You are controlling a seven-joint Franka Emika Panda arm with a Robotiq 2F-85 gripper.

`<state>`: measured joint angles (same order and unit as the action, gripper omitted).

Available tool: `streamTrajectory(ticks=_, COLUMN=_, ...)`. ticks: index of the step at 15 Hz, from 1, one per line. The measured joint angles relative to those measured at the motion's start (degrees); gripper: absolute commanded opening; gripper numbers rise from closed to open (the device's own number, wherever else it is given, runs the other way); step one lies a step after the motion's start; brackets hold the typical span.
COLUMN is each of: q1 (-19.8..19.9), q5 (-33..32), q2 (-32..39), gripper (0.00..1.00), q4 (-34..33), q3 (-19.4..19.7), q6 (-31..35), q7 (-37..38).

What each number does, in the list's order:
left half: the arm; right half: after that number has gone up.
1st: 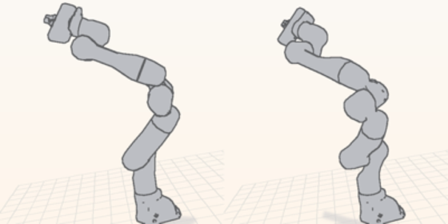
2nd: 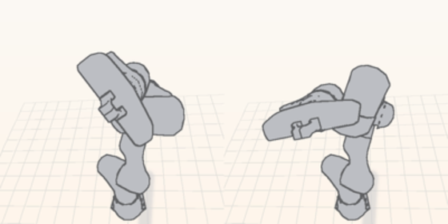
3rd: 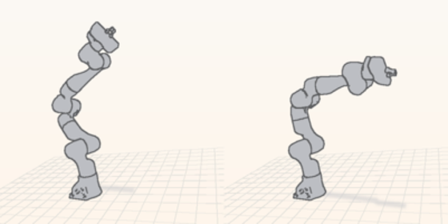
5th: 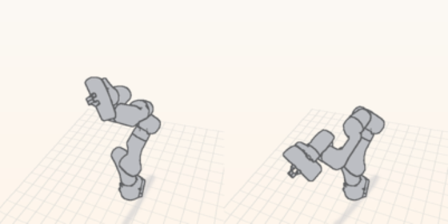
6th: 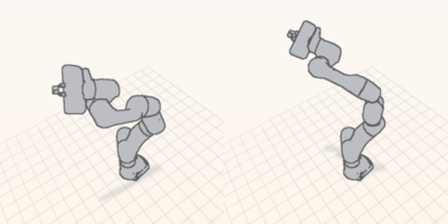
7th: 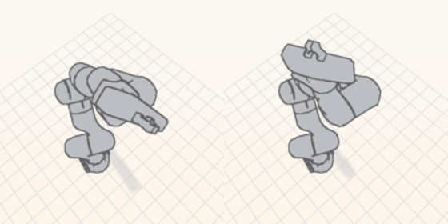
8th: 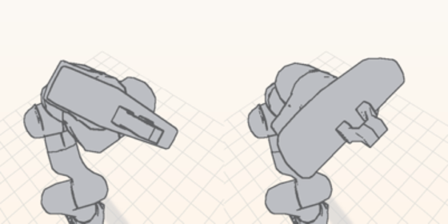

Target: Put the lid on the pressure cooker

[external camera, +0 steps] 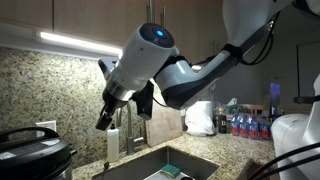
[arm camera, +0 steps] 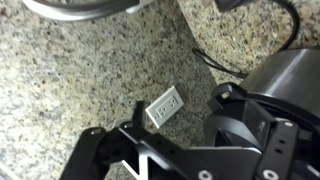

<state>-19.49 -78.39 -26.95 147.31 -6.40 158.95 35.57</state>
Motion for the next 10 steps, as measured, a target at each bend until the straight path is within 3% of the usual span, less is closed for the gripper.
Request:
streamTrajectory(ticks=4, q1=1.82, q5=14.05, q2=-9.21, gripper=1.0, q4=5.65, q3=2.76, q6=-6.14, q7=-14.39)
streamTrajectory(ticks=7, q1=-0.32, q5=21.83, q2=-15.19, gripper=1.0, q4=6.28, q3=7.39, q6=-15.9, q7=-26.65)
streamTrajectory(ticks=10, q1=0.38, q5=30.3, q2=-20.23, gripper=1.0, q4=5.73, q3=7.76, q6=-23.63, q7=-37.93)
